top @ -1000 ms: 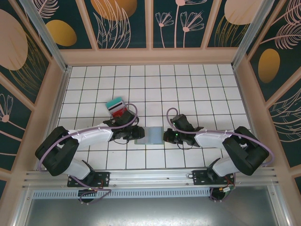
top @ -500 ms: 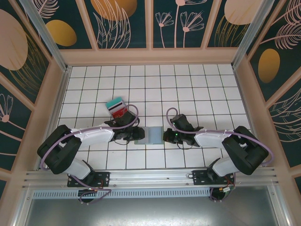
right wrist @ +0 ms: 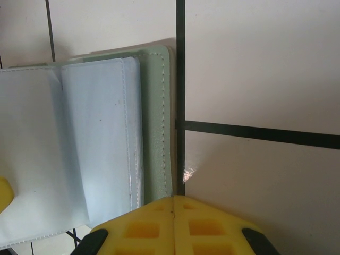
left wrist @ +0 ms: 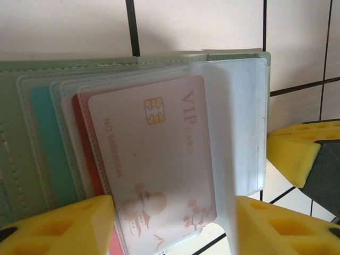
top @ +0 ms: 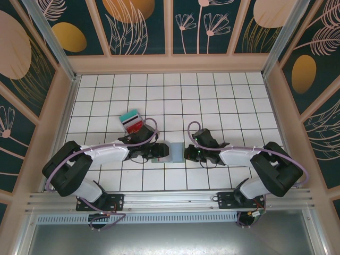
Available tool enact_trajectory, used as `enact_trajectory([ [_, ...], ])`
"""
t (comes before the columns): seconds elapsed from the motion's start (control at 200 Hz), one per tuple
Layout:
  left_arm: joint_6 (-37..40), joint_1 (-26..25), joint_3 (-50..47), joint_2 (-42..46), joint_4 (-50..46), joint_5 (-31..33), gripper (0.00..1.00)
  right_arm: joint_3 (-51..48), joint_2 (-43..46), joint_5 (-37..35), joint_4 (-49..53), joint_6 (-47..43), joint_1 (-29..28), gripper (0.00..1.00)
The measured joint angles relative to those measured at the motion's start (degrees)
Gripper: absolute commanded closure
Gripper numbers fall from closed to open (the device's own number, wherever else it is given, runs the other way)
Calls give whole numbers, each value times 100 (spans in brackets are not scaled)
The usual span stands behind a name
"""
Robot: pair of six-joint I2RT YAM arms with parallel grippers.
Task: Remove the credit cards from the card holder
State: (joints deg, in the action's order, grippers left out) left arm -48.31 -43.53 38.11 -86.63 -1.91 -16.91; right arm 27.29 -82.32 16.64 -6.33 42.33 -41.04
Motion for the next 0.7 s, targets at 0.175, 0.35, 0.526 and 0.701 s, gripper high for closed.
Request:
enact_trajectory([
  [0.175,-9,0,-9,17,50,-87,27,2,-24,9,-44,2,0,92],
  [0.35,-20,-4,-68,149,160,-116,16,2,-24,9,-44,2,0,90],
  [0.526,24,-4,-72,273,164,-107,9,2,-24,-4,-37,2,0,86],
  [0.701,66,-4,-66,304,15,-42,11,11,-22,-15,-37,2,-20,84],
])
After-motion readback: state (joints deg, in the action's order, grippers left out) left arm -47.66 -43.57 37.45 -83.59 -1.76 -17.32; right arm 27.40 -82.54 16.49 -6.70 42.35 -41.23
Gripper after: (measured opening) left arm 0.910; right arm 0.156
